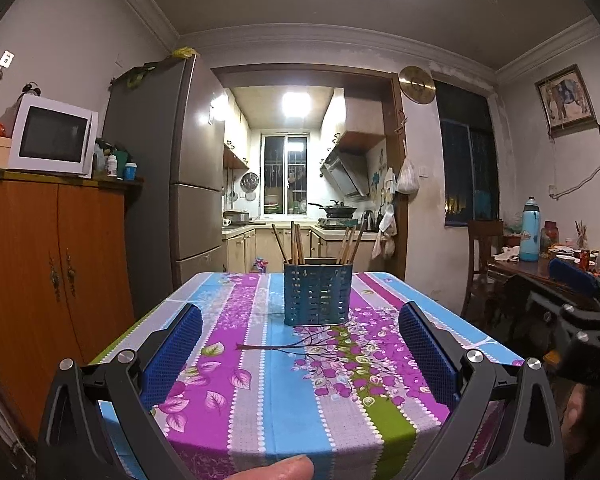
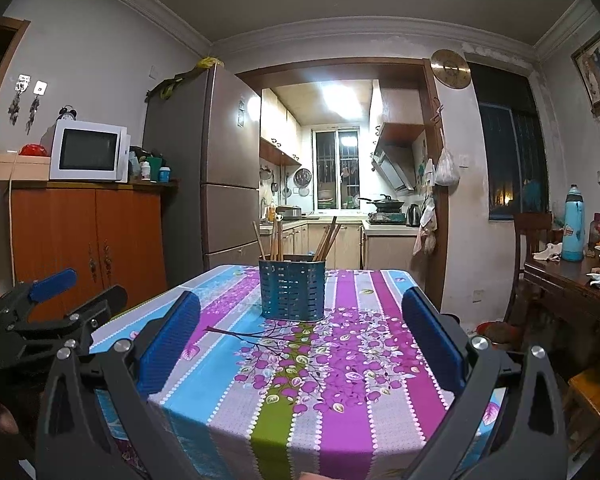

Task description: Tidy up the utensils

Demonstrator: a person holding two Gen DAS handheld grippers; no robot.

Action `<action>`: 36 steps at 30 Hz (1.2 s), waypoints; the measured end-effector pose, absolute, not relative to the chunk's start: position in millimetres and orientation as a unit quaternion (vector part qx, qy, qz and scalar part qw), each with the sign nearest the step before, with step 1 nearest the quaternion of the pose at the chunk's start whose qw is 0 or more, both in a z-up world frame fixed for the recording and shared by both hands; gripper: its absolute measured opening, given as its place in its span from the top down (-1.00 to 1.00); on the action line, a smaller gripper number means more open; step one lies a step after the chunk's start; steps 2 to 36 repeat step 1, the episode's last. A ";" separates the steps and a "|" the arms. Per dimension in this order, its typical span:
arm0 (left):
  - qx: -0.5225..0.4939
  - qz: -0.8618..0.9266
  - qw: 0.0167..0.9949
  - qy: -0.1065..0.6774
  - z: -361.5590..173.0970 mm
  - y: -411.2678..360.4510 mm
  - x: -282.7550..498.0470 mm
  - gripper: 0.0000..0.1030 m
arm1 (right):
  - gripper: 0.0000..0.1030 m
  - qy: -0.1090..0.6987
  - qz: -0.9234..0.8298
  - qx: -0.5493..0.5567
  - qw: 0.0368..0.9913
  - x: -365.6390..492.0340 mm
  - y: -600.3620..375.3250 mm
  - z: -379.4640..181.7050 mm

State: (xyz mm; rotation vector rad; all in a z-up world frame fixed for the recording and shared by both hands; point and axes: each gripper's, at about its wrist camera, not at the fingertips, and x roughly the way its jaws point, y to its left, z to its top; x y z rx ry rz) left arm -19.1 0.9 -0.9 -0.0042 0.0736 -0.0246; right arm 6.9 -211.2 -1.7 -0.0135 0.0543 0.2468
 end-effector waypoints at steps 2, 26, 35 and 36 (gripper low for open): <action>-0.001 -0.011 0.999 0.035 -1.1 0.2 -19.6 -0.91 | -0.89 0.026 0.122 -0.007 0.992 7.2 -211.9 -1.8; -0.001 -0.011 0.999 0.035 -1.1 0.2 -19.6 -0.91 | -0.89 0.026 0.122 -0.007 0.992 7.2 -211.9 -1.8; -0.001 -0.011 0.999 0.035 -1.1 0.2 -19.6 -0.91 | -0.89 0.026 0.122 -0.007 0.992 7.2 -211.9 -1.8; -0.001 -0.011 0.999 0.035 -1.1 0.2 -19.6 -0.91 | -0.89 0.026 0.122 -0.007 0.992 7.2 -211.9 -1.8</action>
